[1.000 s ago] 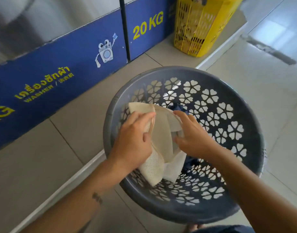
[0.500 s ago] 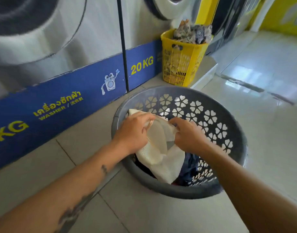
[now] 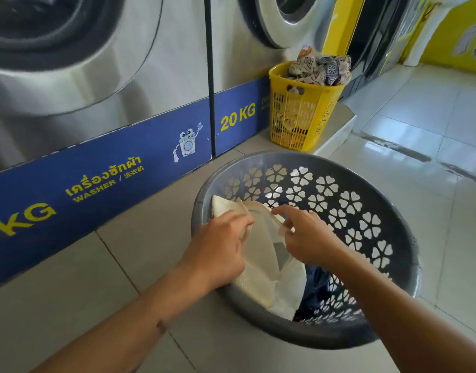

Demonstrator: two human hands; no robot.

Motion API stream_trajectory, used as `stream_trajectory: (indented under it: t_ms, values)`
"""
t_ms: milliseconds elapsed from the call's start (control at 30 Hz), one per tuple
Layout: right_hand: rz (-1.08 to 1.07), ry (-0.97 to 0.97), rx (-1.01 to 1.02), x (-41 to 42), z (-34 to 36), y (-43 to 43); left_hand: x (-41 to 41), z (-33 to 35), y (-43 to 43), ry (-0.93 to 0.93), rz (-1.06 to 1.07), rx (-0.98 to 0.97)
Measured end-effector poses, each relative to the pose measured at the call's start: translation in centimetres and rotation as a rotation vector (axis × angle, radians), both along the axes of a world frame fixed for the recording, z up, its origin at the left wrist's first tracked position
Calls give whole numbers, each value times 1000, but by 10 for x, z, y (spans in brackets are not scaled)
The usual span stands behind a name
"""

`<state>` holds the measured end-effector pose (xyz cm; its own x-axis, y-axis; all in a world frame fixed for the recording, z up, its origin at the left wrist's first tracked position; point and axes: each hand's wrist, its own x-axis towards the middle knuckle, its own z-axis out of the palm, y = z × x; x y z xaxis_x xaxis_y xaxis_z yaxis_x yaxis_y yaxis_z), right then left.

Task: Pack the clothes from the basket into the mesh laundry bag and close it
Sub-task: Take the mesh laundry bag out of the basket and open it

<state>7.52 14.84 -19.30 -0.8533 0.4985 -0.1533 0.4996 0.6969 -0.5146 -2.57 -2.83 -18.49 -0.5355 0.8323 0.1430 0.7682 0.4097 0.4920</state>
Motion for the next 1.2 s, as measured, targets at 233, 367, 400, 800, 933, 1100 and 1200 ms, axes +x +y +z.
stream_trajectory:
  t_ms: [233,367,400,800,933,1100,1200]
  values:
    - [35,-12,-82,-7,-12,25,-9,5,11,-62,-5,9]
    - [18,-15,-96,-3,-16,28,-13,7,13,-92,1,10]
    - [17,-6,-91,0,-17,26,-13,5,13,-88,3,19]
    - [-278,314,-233,21,16,-40,-2,11,-5,11,-26,345]
    - [-335,488,-271,22,45,-56,-6,43,-11,89,-37,415]
    - [-301,595,-348,30,83,-80,-12,98,-32,212,5,514]
    - [-247,617,-428,36,111,-96,0,127,-65,239,72,609]
